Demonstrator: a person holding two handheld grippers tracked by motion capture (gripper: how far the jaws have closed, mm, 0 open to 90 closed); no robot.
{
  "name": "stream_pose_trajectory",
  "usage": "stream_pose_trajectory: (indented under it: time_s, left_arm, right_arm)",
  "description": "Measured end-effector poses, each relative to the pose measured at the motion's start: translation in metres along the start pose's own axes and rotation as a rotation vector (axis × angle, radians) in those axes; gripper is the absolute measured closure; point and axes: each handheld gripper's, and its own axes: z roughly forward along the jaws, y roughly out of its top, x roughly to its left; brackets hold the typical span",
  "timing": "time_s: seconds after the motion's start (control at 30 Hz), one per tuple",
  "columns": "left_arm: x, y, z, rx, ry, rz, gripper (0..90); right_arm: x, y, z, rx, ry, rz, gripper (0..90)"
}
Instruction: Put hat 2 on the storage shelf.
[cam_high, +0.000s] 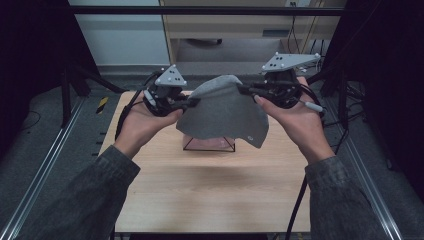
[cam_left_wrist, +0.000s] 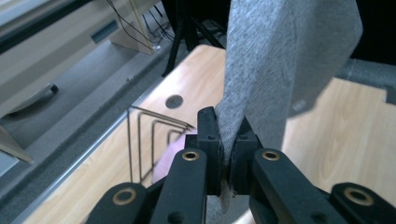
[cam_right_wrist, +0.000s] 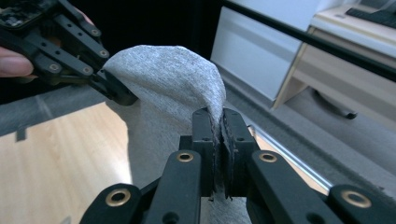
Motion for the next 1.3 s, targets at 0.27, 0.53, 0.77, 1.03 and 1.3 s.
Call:
stream_pose_trajectory:
  time_s: [0.27,0.53,0.77,1.03,1.3]
  left_arm:
    - [0.019,0.024,0.001,-0.057,0.042,0.014,86.3]
    - [0.033,0.043,0.005,-0.084,0.088,0.033,86.4]
    - [0.048,0.045,0.020,-0.125,0.125,0.033,86.4]
    - [0.065,0.034,0.046,-0.107,0.135,0.029,86.5]
    - [0.081,0.024,0.066,-0.078,0.126,-0.007,86.5]
  right_arm:
    - [-0.022,0.010,0.008,-0.049,-0.043,0.033,85.5]
    - [-0.040,0.021,0.013,-0.114,-0.083,0.053,85.5]
    - [-0.055,0.024,0.024,-0.128,-0.114,0.064,85.5]
    - [-0.073,0.011,0.055,-0.091,-0.127,0.074,85.5]
    - [-0.087,0.002,0.082,-0.063,-0.133,0.096,85.6]
